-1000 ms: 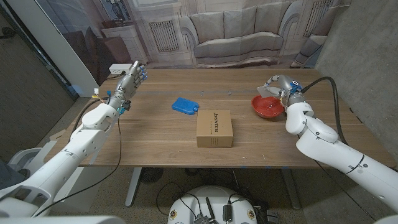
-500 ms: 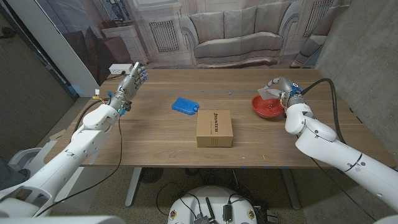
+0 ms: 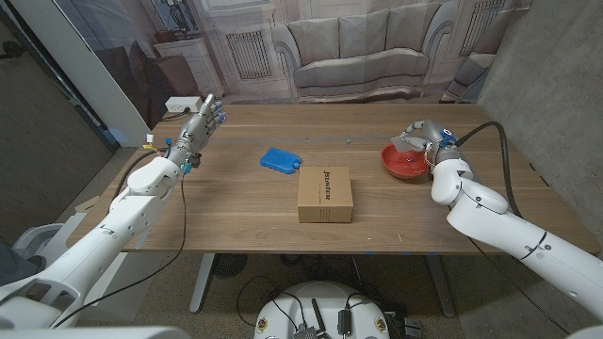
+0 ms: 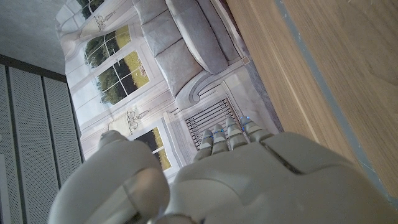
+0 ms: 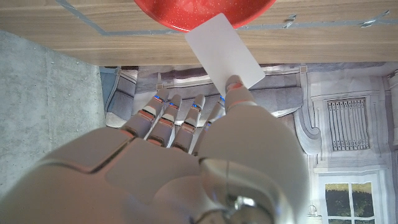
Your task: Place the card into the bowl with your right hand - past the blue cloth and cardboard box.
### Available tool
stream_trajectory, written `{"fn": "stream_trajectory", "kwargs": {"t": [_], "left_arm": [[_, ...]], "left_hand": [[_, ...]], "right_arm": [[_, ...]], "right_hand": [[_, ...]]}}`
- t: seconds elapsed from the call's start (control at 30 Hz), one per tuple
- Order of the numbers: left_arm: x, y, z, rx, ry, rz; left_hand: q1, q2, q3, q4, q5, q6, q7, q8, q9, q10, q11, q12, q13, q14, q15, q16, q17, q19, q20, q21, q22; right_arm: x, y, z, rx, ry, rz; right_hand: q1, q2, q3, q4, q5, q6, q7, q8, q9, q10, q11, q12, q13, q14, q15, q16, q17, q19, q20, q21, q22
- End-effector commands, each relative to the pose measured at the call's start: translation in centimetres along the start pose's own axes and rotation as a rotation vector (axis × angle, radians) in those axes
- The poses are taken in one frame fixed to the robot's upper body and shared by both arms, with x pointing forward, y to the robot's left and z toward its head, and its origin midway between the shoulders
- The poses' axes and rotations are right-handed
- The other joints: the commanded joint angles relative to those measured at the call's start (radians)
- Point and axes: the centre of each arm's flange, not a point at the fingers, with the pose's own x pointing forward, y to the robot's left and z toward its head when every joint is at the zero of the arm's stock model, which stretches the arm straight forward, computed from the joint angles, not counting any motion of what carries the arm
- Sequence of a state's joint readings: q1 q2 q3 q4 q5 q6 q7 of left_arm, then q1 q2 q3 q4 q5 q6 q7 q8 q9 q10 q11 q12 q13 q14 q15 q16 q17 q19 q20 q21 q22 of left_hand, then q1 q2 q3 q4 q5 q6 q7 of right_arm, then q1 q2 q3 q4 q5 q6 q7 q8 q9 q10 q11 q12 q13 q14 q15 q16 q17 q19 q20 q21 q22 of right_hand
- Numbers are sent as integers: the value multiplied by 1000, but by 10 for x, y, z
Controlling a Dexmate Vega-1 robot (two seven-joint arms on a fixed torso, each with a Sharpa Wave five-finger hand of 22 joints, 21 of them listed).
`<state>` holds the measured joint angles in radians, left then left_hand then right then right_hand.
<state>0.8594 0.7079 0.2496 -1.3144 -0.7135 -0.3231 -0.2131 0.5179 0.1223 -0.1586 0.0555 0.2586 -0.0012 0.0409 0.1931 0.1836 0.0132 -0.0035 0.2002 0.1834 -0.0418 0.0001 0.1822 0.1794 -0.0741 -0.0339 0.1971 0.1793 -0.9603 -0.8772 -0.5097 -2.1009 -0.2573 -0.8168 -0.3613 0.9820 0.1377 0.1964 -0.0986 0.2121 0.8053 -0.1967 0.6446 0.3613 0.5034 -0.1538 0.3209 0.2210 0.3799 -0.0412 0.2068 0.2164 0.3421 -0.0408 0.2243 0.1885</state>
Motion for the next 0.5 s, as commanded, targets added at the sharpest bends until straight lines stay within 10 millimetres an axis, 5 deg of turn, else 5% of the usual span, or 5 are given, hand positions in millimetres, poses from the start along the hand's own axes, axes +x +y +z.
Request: {"fn": "stream_trajectory", "kwargs": {"t": [0.03,0.5], "left_arm": [[2,-1,-1,2,8,-3],[5,-5,-1,2,8,-8]], "left_hand": [[8,0,-6,-1,-1,-1,1,3,4,2,-3,1,6,-10,-1,5,4,-12,-37,1,1],[9,0,-7,-1,-1,-2,1,3,4,1,-1,1,6,-11,-2,5,4,-14,-34,1,1]], "right_arm": [[2,7,-8,10,22,16],[5,12,-14,14,40,32]], "right_hand": [[-1,8,5,0,-2,-5,-3,1,0,1,-2,-6,4,7,-103,5,4,4,-69,-5,2],[-2,9,6,1,-4,0,-2,2,-3,2,-1,-6,5,10,-102,5,5,5,-68,-5,2]]}}
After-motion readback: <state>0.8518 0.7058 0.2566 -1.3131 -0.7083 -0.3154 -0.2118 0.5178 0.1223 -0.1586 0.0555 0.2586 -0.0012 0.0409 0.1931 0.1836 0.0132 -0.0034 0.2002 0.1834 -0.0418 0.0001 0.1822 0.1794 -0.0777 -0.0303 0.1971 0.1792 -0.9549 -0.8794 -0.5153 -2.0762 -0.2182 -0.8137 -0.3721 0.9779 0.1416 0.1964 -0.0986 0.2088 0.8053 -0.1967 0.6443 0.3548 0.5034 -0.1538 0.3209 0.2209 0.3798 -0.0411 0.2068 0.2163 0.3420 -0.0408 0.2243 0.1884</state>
